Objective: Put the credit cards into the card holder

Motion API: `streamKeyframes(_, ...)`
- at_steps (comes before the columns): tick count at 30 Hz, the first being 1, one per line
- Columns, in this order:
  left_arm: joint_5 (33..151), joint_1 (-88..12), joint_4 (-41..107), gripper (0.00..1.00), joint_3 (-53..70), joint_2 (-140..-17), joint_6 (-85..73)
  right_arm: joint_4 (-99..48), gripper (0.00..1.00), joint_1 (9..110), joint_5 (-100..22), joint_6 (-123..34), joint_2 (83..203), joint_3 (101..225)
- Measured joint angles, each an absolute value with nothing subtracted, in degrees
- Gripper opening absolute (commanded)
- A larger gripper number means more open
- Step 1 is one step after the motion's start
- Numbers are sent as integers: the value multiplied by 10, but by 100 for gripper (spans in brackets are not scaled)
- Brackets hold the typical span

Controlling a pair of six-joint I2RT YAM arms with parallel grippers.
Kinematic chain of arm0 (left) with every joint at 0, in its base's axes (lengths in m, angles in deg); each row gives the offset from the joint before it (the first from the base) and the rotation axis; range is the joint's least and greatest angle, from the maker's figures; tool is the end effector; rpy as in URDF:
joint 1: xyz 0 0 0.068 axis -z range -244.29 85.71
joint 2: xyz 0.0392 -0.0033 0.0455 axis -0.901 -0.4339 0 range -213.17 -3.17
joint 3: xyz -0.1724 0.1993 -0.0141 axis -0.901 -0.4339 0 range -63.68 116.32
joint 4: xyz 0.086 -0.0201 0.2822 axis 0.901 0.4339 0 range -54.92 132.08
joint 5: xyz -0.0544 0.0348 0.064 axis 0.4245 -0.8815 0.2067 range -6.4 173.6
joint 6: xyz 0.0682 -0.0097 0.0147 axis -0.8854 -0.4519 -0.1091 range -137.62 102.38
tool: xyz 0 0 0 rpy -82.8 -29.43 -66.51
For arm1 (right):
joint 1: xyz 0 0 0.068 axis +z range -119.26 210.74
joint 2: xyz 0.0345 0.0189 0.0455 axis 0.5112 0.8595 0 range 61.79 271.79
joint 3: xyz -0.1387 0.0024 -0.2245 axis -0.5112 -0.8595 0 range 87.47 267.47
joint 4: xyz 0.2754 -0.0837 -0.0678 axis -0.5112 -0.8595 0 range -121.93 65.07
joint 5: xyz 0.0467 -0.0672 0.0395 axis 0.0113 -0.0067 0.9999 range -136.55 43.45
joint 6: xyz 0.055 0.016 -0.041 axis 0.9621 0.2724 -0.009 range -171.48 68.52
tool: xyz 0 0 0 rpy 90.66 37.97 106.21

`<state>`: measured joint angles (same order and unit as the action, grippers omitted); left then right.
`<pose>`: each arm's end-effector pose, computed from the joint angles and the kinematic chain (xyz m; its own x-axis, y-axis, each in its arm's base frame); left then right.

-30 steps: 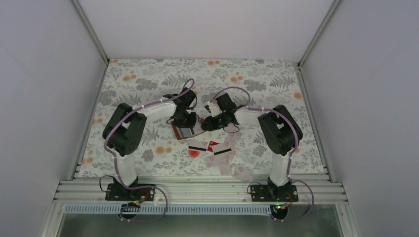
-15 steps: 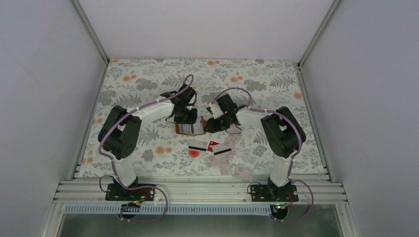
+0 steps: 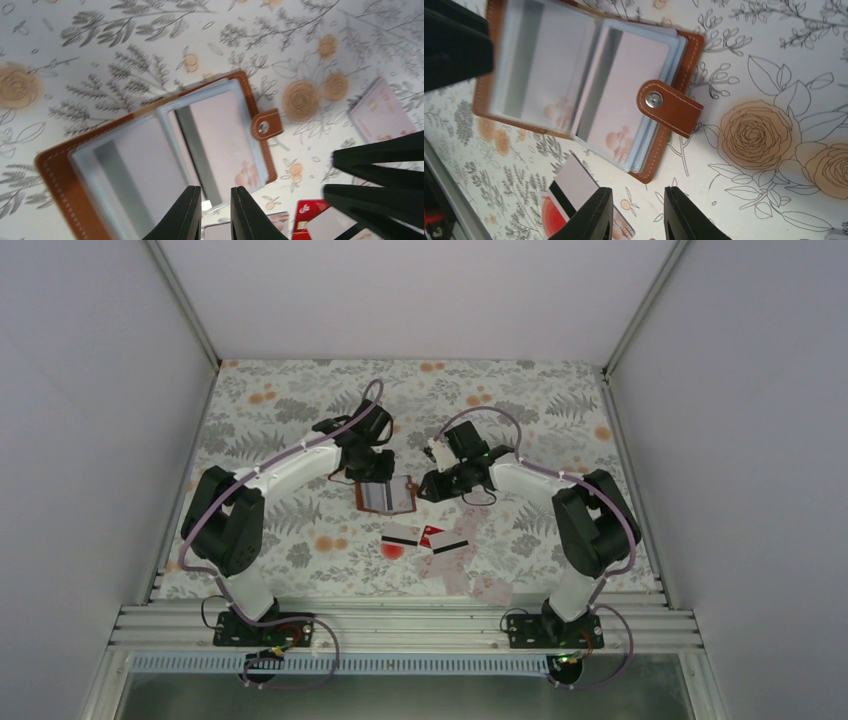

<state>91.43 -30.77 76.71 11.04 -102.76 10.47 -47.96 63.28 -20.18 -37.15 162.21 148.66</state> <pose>0.3250 -0.2248 0.1807 -0.9534 0.0719 -0.2929 0.1625 0.9406 -0.2981 0.3069 0.2262 0.1215 -0.8854 -0.3018 -0.3537 -0.4510 0.7420 0.4960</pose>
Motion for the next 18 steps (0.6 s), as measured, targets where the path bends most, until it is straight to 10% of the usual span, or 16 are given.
streamKeyframes(18, 858, -312, 782, 17, 6, -990, 113, -465, 28, 636, -118, -337, 1634, 1496)
